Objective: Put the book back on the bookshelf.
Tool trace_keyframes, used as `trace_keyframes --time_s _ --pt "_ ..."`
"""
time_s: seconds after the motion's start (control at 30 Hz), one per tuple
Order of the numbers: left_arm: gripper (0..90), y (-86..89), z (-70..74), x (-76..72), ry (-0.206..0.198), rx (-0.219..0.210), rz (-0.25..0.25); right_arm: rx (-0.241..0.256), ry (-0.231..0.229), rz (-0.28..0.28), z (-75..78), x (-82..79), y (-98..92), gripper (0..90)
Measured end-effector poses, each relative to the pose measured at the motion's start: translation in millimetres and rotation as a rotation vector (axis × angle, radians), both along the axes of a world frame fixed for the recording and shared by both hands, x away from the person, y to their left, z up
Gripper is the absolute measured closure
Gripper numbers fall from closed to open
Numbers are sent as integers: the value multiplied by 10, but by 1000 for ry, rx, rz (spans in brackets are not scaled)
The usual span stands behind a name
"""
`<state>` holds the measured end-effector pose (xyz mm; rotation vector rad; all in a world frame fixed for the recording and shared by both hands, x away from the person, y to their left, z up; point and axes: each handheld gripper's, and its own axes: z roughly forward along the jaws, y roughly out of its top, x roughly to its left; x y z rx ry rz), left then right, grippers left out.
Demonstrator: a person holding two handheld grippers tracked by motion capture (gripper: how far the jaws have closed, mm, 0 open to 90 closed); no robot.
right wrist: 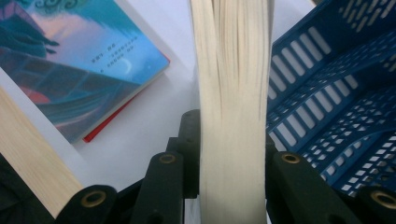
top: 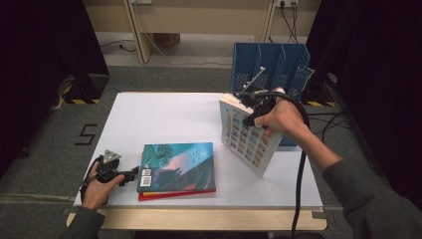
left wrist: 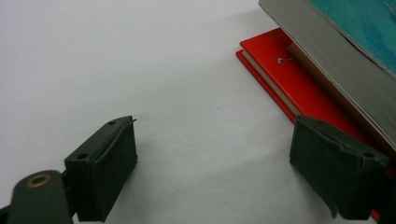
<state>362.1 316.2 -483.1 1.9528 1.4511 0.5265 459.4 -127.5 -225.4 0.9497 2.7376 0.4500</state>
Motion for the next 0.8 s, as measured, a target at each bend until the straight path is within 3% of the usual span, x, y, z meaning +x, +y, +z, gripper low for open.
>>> trace_keyframes --time_s 0.23,0.43,0.63,0.8 --pt "136 0 -1 1 -1 0 1 54 -54 -2 387 -53 -24 739" --pt "136 1 -1 1 0 -1 0 65 -99 -12 670 -33 -48 739" --pt "136 0 -2 2 -1 -1 1 53 -149 -57 845 82 -115 739" --pt "135 -1 -2 2 -1 0 1 60 -173 -110 895 249 -197 739"
